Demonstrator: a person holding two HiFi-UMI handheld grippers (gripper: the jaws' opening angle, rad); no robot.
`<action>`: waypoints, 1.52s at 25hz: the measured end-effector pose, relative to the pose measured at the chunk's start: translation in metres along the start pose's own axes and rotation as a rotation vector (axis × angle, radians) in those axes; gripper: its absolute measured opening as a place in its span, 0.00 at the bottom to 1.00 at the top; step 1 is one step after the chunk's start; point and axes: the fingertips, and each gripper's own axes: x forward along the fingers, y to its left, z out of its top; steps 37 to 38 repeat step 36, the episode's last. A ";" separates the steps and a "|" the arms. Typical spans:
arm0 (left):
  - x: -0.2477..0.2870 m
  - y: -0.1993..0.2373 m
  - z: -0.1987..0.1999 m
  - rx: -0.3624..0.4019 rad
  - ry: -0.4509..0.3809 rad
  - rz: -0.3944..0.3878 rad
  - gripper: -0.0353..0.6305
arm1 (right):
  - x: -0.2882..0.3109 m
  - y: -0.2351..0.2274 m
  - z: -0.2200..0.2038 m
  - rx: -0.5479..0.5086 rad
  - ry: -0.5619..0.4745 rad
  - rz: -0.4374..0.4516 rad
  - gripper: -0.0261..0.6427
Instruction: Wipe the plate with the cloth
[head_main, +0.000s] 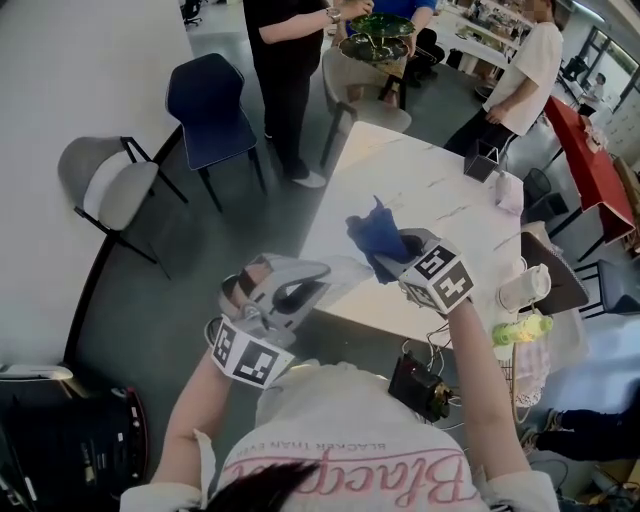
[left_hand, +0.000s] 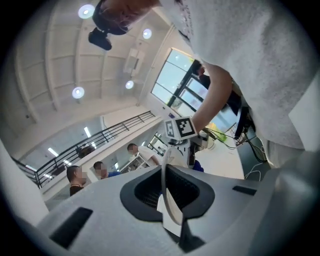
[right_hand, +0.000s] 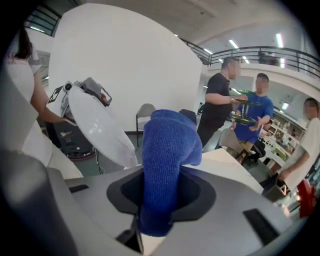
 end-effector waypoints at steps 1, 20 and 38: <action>0.000 0.004 -0.003 -0.039 0.003 0.020 0.08 | -0.005 -0.001 0.001 0.026 -0.019 -0.017 0.20; -0.022 0.055 -0.091 -0.810 0.052 0.427 0.08 | -0.062 0.022 0.020 0.258 -0.295 -0.195 0.20; -0.017 0.054 -0.095 -0.941 0.095 0.503 0.08 | -0.070 0.028 0.013 0.341 -0.386 -0.307 0.20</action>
